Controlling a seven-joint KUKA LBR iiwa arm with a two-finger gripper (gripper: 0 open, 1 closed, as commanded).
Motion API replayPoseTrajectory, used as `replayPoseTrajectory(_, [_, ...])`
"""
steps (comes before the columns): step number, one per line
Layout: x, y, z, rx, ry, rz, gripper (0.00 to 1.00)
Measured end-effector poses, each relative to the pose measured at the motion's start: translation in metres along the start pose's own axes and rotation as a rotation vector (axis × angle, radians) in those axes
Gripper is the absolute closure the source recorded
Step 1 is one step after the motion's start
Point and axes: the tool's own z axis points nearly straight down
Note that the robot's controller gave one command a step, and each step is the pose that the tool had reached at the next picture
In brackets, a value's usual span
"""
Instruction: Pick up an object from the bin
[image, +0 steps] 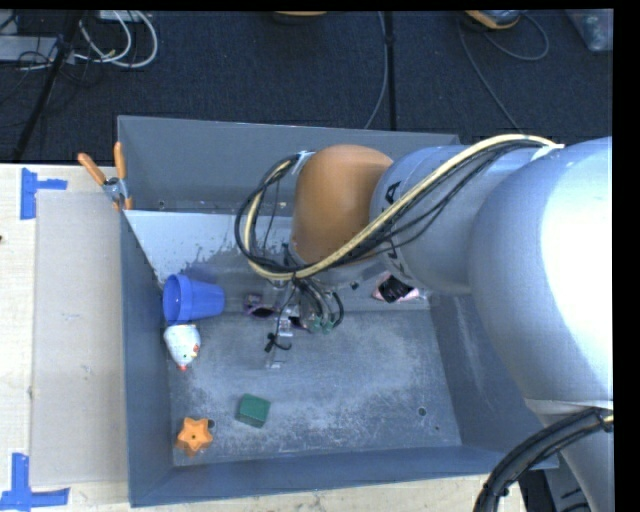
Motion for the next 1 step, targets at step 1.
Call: replayPoseTrajectory(1, [-0.0055,-0.0065,-0.0099,-0.001,-0.002,0.051,0.00])
